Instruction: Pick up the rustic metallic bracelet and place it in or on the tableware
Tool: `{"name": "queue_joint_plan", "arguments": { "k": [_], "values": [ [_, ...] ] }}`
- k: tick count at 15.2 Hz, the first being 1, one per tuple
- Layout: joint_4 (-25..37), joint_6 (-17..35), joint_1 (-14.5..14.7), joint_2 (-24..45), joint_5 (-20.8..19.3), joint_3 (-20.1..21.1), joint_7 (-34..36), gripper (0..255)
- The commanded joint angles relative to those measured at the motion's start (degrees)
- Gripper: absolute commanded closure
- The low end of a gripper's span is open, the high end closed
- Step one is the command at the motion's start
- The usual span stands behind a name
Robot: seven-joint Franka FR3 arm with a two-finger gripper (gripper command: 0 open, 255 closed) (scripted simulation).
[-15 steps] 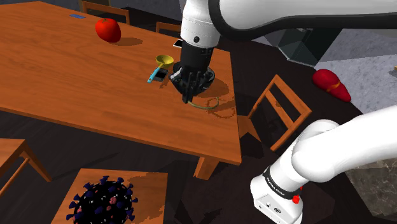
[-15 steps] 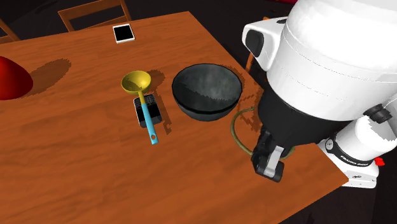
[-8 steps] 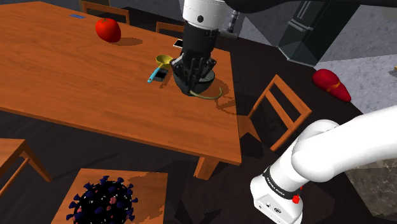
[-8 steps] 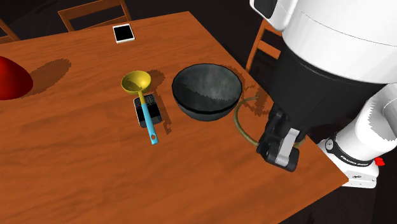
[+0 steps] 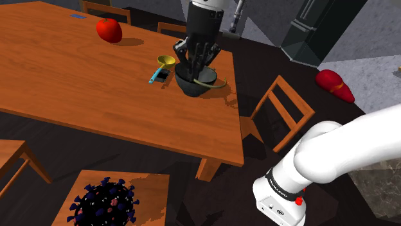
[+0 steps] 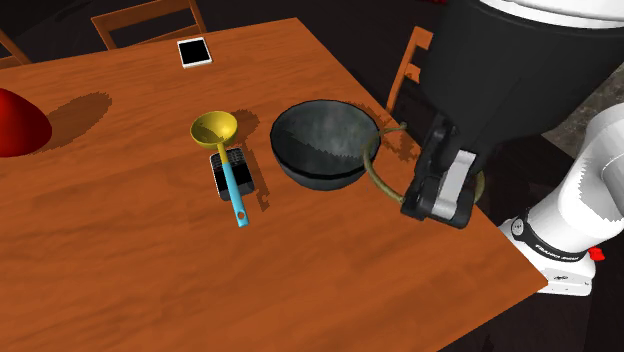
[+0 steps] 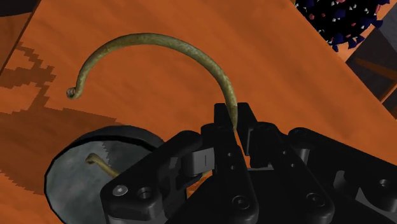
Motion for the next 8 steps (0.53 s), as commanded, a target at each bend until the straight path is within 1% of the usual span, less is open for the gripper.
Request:
{"name": "queue_joint_plan", "arguments": {
  "k": [1,8],
  "values": [
    [1.78,0.23,-1.13,2.31,-1.29,-0.96,-1.56,255],
    [9.70,1.02,-4.97,11.89,-5.84,-4.11,-6.93,255]
  ]
}}
